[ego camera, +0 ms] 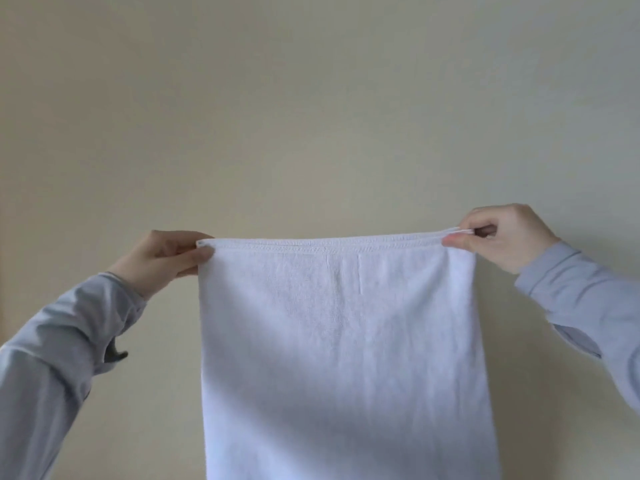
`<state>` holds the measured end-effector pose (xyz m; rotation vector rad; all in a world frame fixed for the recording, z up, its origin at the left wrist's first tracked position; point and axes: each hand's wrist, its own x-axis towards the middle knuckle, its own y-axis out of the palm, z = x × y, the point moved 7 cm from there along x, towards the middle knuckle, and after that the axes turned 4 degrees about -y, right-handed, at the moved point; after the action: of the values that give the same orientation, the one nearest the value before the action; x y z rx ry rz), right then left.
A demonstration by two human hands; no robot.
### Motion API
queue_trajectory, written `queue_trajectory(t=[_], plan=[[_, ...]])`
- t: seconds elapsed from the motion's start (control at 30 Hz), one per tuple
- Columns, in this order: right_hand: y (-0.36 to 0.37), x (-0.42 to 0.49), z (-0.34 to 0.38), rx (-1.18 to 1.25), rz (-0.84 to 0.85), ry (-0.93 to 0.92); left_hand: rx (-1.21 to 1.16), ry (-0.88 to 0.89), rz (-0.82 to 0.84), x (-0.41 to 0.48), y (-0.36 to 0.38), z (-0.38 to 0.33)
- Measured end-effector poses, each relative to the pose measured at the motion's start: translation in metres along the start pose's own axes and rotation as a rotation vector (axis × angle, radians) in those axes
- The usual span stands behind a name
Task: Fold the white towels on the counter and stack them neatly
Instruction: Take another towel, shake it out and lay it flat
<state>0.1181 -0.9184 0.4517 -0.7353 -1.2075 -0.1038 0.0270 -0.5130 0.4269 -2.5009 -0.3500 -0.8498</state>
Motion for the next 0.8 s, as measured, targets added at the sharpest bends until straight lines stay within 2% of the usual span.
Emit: queue_trajectory(t=[0.1, 0.23, 0.4, 0.53, 0.67, 0.73, 0.8], plan=[[0.003, -0.001, -0.014, 0.16, 0.166, 0.136, -0.123, -0.038, -0.018, 0.011, 0.006, 0.006], [-0.003, -0.007, -0.01, 0.235, 0.256, 0.152, -0.201, -0.039, -0.06, 0.022, 0.008, 0.006], [-0.008, -0.012, -0.006, 0.451, 0.199, 0.131, -0.209, -0.016, -0.174, 0.031, 0.014, 0.002], [0.0, -0.015, -0.019, 0.366, 0.185, 0.188, -0.099, 0.026, -0.307, 0.033, 0.019, -0.004], [0.003, -0.017, -0.035, 0.148, 0.296, 0.239, 0.052, 0.087, -0.293, 0.03, 0.018, -0.016], [0.001, -0.016, -0.033, 0.096, 0.224, 0.234, 0.081, 0.108, -0.27, 0.028, 0.014, -0.021], [-0.008, -0.009, -0.02, 0.173, 0.098, 0.204, 0.098, 0.162, -0.275, 0.027, 0.008, -0.033]])
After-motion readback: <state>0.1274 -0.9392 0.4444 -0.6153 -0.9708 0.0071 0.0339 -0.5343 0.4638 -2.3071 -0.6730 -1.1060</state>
